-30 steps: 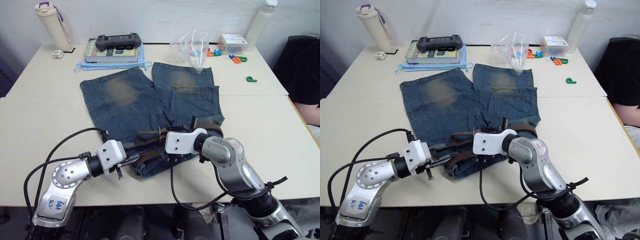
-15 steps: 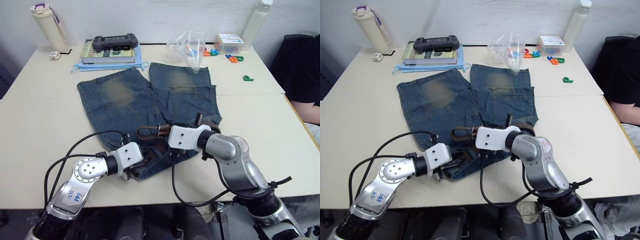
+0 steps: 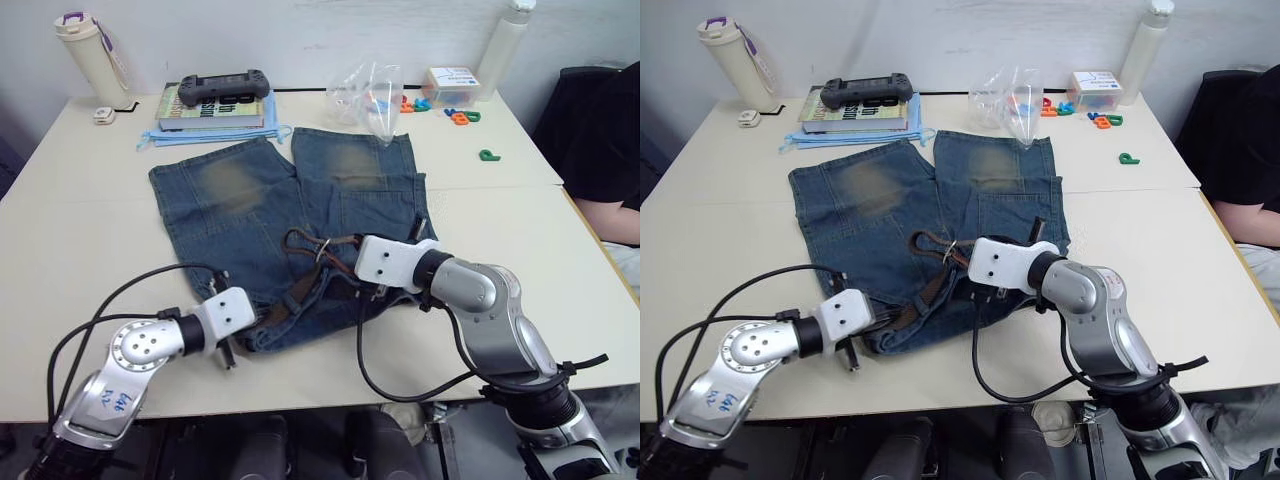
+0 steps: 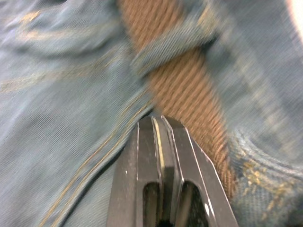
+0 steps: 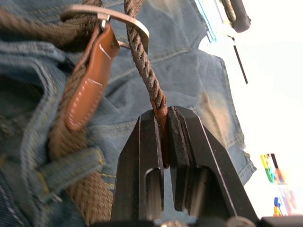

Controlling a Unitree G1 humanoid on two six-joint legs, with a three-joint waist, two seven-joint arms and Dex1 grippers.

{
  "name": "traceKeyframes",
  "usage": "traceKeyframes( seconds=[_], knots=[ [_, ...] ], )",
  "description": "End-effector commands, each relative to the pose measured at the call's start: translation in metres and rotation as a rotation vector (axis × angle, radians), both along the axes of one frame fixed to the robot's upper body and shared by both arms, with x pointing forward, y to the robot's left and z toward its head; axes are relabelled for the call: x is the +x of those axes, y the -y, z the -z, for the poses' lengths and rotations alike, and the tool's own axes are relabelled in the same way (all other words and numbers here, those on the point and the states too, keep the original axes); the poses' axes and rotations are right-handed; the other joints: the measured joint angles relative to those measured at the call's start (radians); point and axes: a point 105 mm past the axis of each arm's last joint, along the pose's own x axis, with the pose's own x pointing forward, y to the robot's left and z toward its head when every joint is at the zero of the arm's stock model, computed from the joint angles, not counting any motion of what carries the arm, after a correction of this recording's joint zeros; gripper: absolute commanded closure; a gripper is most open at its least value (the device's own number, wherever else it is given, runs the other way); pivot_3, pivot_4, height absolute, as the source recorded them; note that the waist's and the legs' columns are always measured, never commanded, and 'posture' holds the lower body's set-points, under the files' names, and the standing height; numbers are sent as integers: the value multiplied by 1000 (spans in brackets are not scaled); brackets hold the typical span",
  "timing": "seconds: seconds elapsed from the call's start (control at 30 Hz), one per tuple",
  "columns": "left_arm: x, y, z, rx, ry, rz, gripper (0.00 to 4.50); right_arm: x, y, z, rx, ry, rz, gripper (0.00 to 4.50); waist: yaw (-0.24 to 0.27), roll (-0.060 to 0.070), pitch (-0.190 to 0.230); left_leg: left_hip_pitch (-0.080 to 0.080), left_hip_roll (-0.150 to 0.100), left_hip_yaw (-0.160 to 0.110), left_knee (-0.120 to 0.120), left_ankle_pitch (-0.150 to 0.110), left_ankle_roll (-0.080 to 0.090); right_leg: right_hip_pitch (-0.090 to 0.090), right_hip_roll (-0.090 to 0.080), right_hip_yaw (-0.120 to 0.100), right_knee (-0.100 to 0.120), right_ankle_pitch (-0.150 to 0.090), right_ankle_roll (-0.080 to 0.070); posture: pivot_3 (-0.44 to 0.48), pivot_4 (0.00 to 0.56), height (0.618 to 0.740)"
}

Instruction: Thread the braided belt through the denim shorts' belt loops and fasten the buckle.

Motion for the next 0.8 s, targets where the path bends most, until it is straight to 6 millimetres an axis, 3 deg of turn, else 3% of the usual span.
traceKeyframes(
  seconds=[0.03, 0.23, 0.43, 0.53, 0.67, 0.8],
  knots=[
    [7, -38, 15, 52, -62, -86, 4435, -3, 5, -20, 32, 86, 10, 4500, 1, 0, 0, 0, 0, 0, 0, 0, 0, 0, 0, 0, 0, 0, 0, 0, 150, 667],
    [9, -43, 9, -24, -70, -50, 4435, -6, 4, -17, 38, 80, 8, 4500, -1, 0, 0, 0, 0, 0, 0, 0, 0, 0, 0, 0, 0, 0, 0, 0, 150, 667],
    [4, -34, -32, -372, -135, 1, 4435, -8, 3, -14, 47, 73, 14, 4500, 2, 0, 0, -1, 0, 0, 0, 0, 0, -1, 0, 0, 0, 0, 0, 0, 150, 667],
    [1, -39, -49, -455, -153, 20, 4435, -9, 2, -11, 50, 68, 11, 4500, 4, 0, 0, -3, 0, -1, 0, 1, -2, -1, 0, -1, -1, 0, 0, 0, 150, 667],
    [-11, -28, -70, -569, -196, 70, 4435, -10, -1, -9, 55, 62, 3, 4500, 4, 0, 0, -3, 0, -1, 0, 1, -2, -1, -1, -1, -2, 0, 0, 0, 150, 667],
    [-23, -12, -70, -566, -228, 107, 3150, -11, -6, -6, 63, 55, -9, 4500, 2, 0, 0, -3, 0, -1, 0, 2, -5, 0, -1, -1, -4, 0, 0, 0, 150, 667]
  ],
)
